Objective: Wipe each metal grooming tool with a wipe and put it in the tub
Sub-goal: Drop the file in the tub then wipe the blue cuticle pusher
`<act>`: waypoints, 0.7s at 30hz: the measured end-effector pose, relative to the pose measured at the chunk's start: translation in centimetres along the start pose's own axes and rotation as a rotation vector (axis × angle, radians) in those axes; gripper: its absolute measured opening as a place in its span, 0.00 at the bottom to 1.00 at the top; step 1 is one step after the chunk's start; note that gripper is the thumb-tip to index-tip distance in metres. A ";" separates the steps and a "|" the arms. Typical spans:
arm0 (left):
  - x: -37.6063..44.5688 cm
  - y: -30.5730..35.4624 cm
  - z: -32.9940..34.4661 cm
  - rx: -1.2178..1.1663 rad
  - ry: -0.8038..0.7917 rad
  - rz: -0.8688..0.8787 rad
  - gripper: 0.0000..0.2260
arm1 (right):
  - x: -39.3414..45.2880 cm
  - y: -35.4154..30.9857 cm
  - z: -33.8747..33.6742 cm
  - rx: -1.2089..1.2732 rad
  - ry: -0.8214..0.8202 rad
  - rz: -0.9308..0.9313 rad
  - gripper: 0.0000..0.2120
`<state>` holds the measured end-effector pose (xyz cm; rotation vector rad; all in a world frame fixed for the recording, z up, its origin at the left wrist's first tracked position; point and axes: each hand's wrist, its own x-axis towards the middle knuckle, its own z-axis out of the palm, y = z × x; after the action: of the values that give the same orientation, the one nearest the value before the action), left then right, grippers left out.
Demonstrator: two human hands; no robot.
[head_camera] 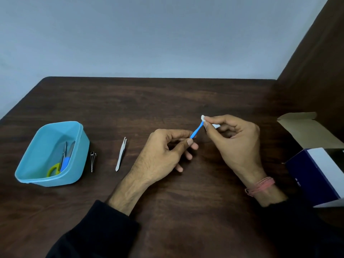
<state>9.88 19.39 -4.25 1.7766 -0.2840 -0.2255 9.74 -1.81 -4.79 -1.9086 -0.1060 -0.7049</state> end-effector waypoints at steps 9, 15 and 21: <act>0.2 -0.3 0.0 -0.004 0.004 0.000 0.10 | 0.1 0.1 -0.2 0.028 -0.014 0.025 0.05; 0.2 -0.4 0.0 0.006 0.006 0.004 0.10 | 0.2 -0.2 -0.4 0.082 -0.010 0.123 0.05; 0.0 -0.2 0.0 0.003 0.017 0.032 0.09 | 1.1 -0.9 -0.6 0.557 -0.096 0.446 0.04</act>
<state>9.91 19.48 -4.45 1.7743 -0.3004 -0.1866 10.07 -2.25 -3.33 -1.3603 0.0600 -0.2419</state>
